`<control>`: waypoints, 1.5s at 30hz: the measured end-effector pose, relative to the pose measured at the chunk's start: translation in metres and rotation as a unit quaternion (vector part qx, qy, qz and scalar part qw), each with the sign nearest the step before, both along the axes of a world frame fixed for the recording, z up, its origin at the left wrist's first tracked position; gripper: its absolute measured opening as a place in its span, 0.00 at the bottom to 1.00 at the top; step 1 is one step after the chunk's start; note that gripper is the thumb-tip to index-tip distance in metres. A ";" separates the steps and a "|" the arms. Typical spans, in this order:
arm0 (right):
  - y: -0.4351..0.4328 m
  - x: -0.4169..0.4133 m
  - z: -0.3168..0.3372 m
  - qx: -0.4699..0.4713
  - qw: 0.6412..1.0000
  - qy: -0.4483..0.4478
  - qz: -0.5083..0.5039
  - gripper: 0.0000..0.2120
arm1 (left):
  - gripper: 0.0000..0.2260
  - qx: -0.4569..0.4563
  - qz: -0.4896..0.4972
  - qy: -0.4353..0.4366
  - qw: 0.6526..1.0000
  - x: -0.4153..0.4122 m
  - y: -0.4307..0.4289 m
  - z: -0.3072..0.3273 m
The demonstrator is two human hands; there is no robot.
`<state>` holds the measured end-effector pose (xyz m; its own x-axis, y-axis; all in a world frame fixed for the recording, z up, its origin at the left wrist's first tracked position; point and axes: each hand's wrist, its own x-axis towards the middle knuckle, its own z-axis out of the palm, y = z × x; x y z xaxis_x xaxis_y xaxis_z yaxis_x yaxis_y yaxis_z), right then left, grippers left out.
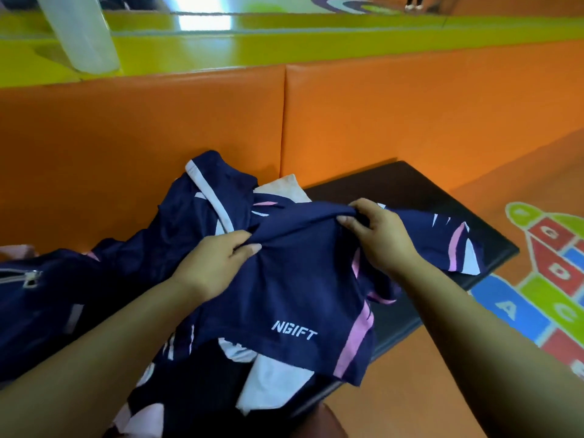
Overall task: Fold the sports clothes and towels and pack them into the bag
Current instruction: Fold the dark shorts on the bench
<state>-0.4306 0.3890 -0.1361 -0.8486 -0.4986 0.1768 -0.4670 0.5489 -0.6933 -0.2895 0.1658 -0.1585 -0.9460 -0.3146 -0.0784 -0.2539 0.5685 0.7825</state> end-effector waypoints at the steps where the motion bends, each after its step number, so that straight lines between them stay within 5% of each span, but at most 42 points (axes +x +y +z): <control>1: -0.001 0.000 0.011 -0.018 1.000 0.012 -0.007 0.06 | 0.16 0.008 -0.004 0.016 1.000 0.000 -0.002 0.009; 10: -0.006 -0.012 0.071 -0.001 0.993 0.031 -0.115 0.14 | 0.16 0.058 -0.004 0.061 0.996 -0.030 0.016 0.078; 14: 0.012 0.034 0.067 0.020 1.000 -0.007 0.003 0.22 | 0.15 0.083 0.034 0.059 0.994 -0.050 0.035 0.091; 18: 0.028 0.076 0.063 0.033 0.974 -0.145 0.169 0.29 | 0.12 0.224 0.071 0.080 0.969 -0.061 0.054 0.103; 20: 0.029 0.081 0.062 -0.029 0.967 -0.165 0.194 0.27 | 0.08 0.258 0.081 0.093 0.958 -0.062 0.062 0.110; 23: 0.026 0.064 0.060 -0.057 0.991 -0.073 0.098 0.14 | 0.10 0.292 0.132 0.138 0.937 -0.061 0.066 0.123; 27: 0.032 0.031 0.090 -0.123 0.988 -0.083 0.034 0.15 | 0.07 0.322 0.104 0.176 0.924 -0.048 0.057 0.144; 32: 0.028 0.012 0.144 -0.202 0.974 -0.097 0.027 0.18 | 0.09 0.142 0.007 0.199 0.970 -0.029 0.051 0.160; 36: 0.013 0.008 0.173 -0.260 0.958 -0.108 0.053 0.19 | 0.32 -0.034 -0.089 0.112 0.989 -0.020 0.048 0.158; 38: 0.007 0.008 0.184 -0.272 0.947 -0.145 0.092 0.18 | 0.52 -0.025 -0.139 0.040 0.989 -0.019 0.049 0.153; 40: 0.002 0.009 0.192 -0.287 0.928 -0.197 0.131 0.18 | 0.58 0.017 -0.169 -0.005 0.986 -0.018 0.058 0.150; 42: -0.001 0.009 0.196 -0.308 0.910 -0.229 0.160 0.17 | 0.49 0.036 -0.149 0.008 0.988 -0.019 0.070 0.145; 45: 0.001 0.005 0.199 -0.359 0.881 -0.260 0.167 0.13 | 0.11 0.045 -0.071 0.140 0.987 -0.029 0.080 0.139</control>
<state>-0.4255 0.3898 0.0632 -0.7356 -0.6535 0.1783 -0.0359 -0.2252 -0.9736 -0.3189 0.2461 -0.0196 -0.9684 -0.1817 0.1710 0.0567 0.5071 0.8600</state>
